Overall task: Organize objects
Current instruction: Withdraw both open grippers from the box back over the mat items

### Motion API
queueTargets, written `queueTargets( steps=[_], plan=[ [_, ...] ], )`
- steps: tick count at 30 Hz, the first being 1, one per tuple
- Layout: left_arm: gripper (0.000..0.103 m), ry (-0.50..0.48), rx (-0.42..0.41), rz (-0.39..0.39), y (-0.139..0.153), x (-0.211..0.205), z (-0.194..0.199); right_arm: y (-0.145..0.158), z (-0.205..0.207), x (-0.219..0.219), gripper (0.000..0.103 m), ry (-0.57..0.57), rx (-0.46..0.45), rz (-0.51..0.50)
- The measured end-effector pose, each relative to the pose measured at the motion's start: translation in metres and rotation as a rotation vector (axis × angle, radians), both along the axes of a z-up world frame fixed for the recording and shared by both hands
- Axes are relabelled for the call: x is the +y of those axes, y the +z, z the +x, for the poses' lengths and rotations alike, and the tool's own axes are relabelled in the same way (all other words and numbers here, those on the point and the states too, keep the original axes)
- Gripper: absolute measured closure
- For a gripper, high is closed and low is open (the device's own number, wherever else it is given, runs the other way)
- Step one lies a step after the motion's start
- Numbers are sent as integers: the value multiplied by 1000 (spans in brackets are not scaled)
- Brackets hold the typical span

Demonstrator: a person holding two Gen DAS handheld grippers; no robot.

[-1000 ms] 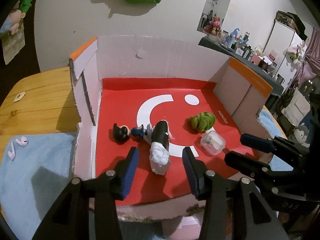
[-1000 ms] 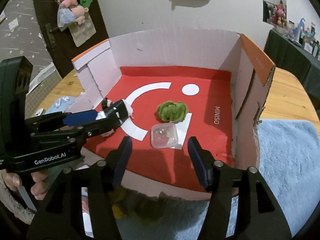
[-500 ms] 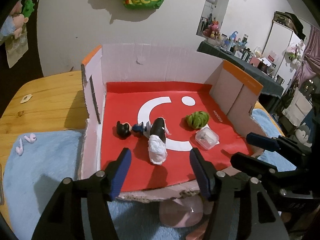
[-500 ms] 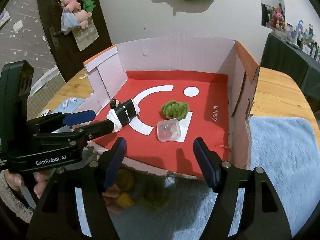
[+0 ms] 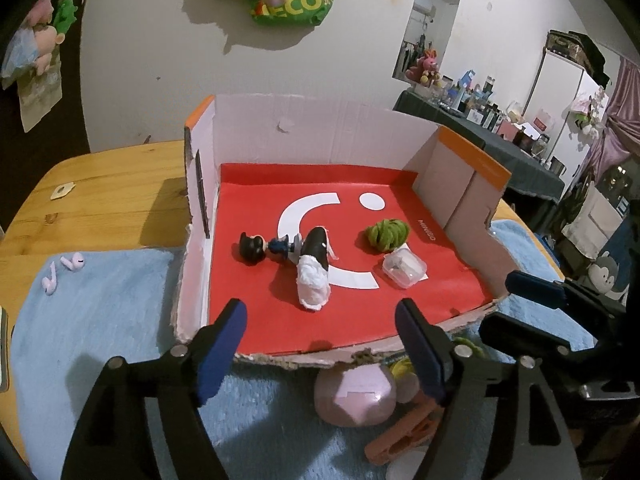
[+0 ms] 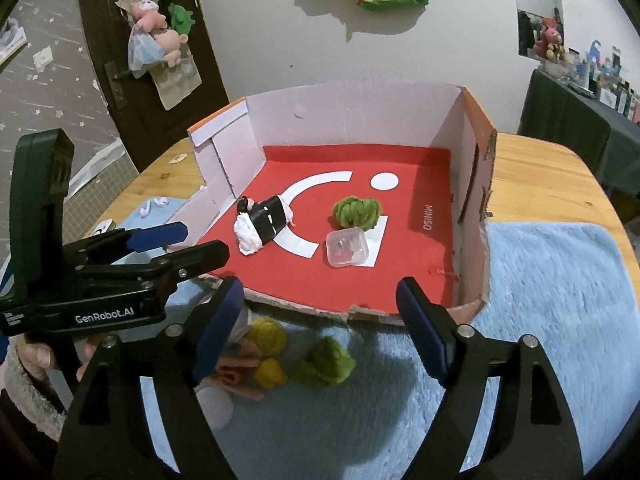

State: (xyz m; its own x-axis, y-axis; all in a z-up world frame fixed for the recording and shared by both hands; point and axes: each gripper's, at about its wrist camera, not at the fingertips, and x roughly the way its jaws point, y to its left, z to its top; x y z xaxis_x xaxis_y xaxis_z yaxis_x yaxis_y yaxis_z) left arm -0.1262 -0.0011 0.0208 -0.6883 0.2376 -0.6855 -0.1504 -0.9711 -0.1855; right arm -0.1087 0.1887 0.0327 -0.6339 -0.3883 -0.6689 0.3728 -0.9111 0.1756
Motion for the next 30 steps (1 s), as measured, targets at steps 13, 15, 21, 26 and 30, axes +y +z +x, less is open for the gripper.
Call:
queueTargets(
  steps=[13, 15, 21, 26, 30],
  plan=[
    [17, -13, 34, -10, 12, 3, 26, -2, 20, 9, 20, -25, -8, -44],
    [15, -14, 31, -5, 11, 4, 29, -1, 23, 11, 20, -27, -7, -47],
    [15, -9, 8, 2, 7, 4, 35, 1, 30, 12, 20, -25, -4, -49],
    [12, -6, 6, 3, 6, 4, 39, 0, 35, 12, 20, -20, -10, -54],
    [11, -4, 6, 5, 5, 5, 41, 0, 39, 12, 20, -16, -12, -58]
  ],
)
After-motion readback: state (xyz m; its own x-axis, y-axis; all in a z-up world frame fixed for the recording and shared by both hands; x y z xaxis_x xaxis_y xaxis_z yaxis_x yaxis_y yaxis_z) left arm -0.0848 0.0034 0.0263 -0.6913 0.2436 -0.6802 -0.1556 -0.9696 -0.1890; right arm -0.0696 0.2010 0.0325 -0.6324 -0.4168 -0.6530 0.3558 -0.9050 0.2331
